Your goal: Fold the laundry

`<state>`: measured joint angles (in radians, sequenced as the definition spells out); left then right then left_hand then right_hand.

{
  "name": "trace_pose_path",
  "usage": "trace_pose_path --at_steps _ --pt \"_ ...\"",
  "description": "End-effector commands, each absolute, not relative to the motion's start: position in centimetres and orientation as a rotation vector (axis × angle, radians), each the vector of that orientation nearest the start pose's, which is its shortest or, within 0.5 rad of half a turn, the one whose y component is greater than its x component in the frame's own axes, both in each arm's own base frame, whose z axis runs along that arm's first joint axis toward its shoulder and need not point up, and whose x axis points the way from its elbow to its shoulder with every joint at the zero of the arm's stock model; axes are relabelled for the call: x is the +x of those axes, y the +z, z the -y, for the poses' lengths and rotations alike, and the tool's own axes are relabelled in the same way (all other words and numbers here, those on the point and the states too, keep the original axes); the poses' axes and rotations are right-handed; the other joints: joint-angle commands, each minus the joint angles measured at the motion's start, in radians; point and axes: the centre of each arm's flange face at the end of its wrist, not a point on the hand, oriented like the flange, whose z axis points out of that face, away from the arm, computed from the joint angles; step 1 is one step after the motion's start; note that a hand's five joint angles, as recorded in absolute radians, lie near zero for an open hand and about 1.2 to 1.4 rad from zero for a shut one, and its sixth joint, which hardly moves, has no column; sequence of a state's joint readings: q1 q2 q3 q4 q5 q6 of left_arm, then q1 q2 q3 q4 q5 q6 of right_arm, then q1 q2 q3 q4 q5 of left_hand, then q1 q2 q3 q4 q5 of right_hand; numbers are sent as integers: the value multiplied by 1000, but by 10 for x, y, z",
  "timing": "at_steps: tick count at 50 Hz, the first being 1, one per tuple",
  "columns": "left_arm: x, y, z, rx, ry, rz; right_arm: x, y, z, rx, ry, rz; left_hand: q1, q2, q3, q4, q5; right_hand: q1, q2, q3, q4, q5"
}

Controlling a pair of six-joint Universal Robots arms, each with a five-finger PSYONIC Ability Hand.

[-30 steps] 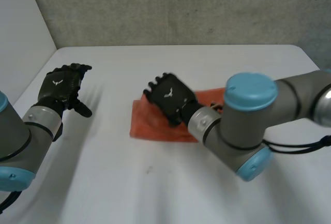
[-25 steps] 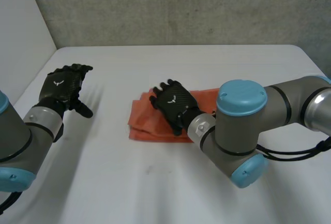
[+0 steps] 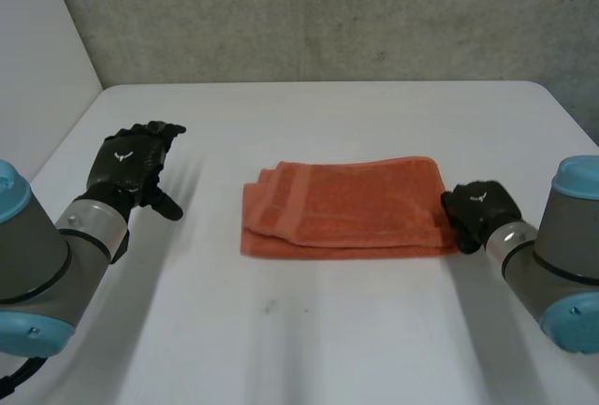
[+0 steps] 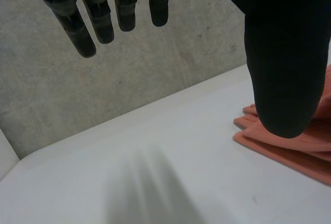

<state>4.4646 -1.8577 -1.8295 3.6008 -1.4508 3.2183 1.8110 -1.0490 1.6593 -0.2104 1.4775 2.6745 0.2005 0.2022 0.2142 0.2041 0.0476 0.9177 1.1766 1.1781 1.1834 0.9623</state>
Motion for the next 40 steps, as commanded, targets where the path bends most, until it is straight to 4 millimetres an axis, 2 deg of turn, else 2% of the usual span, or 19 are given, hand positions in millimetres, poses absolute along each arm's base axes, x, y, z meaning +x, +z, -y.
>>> trace_pose_path --at_steps 1,3,4,5,6,7,9,13,15,17,18,19,20,21,25,29,33,37,40 --pt "-221 181 288 537 -2243 -2424 248 167 328 -1072 -2048 -2231 -26 -28 -40 -30 -48 479 220 218 213 259" --pt "-220 182 288 535 -2246 -2420 285 182 313 -1134 -2080 -2073 -26 -28 -40 -30 -48 479 220 218 213 259" --pt "-221 182 287 537 -2247 -2421 286 182 313 -1134 -2080 -2072 -26 -28 -40 -30 -48 479 220 218 213 259" --pt "-221 182 287 535 -2246 -2420 324 194 290 -1201 -2083 -1909 -26 -28 -40 -30 -48 479 220 218 213 259" --pt "-221 183 287 535 -2248 -2419 324 194 290 -1202 -2083 -1908 -26 -28 -40 -30 -48 479 220 218 213 259" --pt "-221 184 287 537 -2251 -2417 335 195 281 -1229 -2066 -1860 -26 -28 -40 -30 -48 479 220 218 213 259" --pt "-221 185 286 539 -2253 -2416 373 188 245 -1338 -1964 -1682 -26 -28 -40 -30 -48 479 220 218 213 259" --pt "-222 185 285 543 -2254 -2417 400 161 208 -1455 -1786 -1544 -26 -28 -40 -30 -48 479 220 218 213 259" --pt "-222 184 285 543 -2252 -2419 404 150 202 -1480 -1743 -1540 -26 -28 -40 -30 -48 479 220 218 213 259" --pt "-223 184 284 547 -2252 -2421 402 144 206 -1463 -1744 -1608 -26 -28 -40 -30 -48 477 218 216 211 258" --pt "-222 184 284 546 -2247 -2424 401 144 210 -1446 -1762 -1640 -26 -28 -40 -30 -48 203 -55 -57 -62 -16" --pt "-222 184 284 546 -2247 -2424 396 147 218 -1392 -1810 -1721 -26 -28 -40 -30 -48 -334 -593 -594 -600 -553" --pt "-223 184 284 550 -2248 -2425 393 149 222 -1360 -1832 -1766 -26 -28 -40 -30 -48 -528 -787 -789 -794 -747" --pt "-223 184 284 550 -2248 -2425 389 151 227 -1328 -1852 -1808 -26 -28 -40 -30 -48 -597 -856 -858 -863 -816" --pt "-224 184 283 554 -2249 -2426 356 167 261 -1122 -1945 -1977 -26 -28 -40 -30 -48 -639 -898 -899 -905 -858" --pt "-224 183 282 556 -2248 -2428 312 172 282 -987 -1923 -2080 -26 -28 -40 -30 -48 -633 -892 -893 -899 -852" --pt "-225 183 282 558 -2247 -2430 267 157 296 -887 -1833 -2205 -26 -28 -40 -30 -48 -616 -874 -876 -881 -835" --pt "-226 182 280 567 -2247 -2434 233 137 302 -839 -1763 -2318 -26 -28 -40 -30 -48 -504 -763 -765 -770 -724" --pt "-228 182 279 573 -2246 -2437 219 129 305 -813 -1742 -2353 -26 -28 -40 -30 -48 -434 -693 -694 -700 -653"
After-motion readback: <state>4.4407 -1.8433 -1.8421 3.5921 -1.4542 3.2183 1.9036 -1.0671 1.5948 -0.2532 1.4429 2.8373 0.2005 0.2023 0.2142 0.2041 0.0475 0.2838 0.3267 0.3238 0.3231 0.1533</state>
